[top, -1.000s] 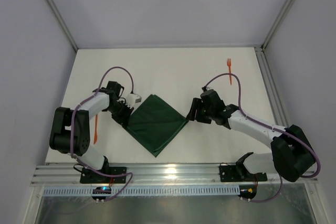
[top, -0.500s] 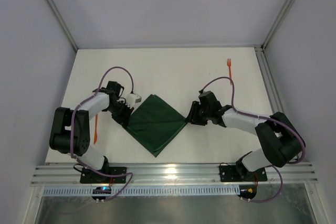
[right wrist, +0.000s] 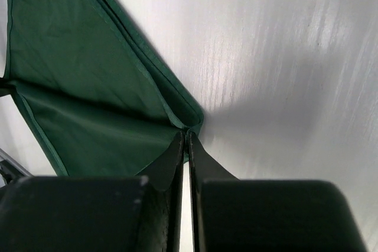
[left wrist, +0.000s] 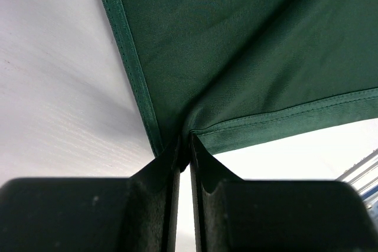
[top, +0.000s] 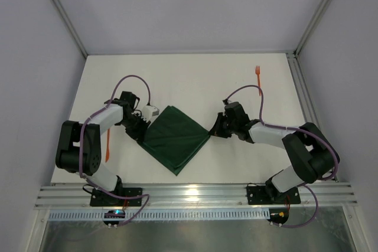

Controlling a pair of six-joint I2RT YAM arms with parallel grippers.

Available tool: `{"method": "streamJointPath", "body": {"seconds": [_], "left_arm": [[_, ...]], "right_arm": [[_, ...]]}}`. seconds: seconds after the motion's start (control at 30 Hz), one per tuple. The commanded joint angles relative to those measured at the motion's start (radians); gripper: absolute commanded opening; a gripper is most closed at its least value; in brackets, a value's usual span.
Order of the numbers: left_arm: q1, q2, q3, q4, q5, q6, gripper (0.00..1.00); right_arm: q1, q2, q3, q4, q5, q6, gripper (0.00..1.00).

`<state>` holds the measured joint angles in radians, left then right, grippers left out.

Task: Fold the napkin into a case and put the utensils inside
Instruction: Smooth out the upper triangle-folded napkin at the center of the board.

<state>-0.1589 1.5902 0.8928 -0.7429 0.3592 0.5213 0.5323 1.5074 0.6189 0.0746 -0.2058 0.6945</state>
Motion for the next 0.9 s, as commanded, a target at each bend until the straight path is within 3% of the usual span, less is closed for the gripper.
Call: {"method": "streamJointPath", "body": {"seconds": [0.0,0.23,0.37,0.43,0.67,0.87], "left_arm": [[-0.004,-0.026,-0.002,-0.003,-0.011,0.019,0.11],[-0.004,-0.055,-0.003,-0.033,-0.011,0.04,0.09],[-0.004,-0.055,-0.006,-0.042,0.003,0.039,0.18],[-0.004,-0.05,-0.012,-0.046,0.003,0.039,0.27],[-0.004,-0.123,0.004,-0.081,0.02,0.034,0.38],[-0.002,-0.179,0.058,-0.165,0.052,0.054,0.5]], "right_arm": [[-0.011,0.019,-0.005,0.079,0.0,-0.038,0.04],[-0.034,0.01,-0.03,0.111,0.009,-0.09,0.04],[-0.034,0.027,-0.019,0.119,-0.01,-0.105,0.05],[-0.034,0.033,-0.008,0.102,-0.024,-0.115,0.14],[-0.034,-0.058,0.039,-0.036,0.022,-0.173,0.41],[-0.034,-0.148,0.105,-0.212,0.091,-0.254,0.5]]}}
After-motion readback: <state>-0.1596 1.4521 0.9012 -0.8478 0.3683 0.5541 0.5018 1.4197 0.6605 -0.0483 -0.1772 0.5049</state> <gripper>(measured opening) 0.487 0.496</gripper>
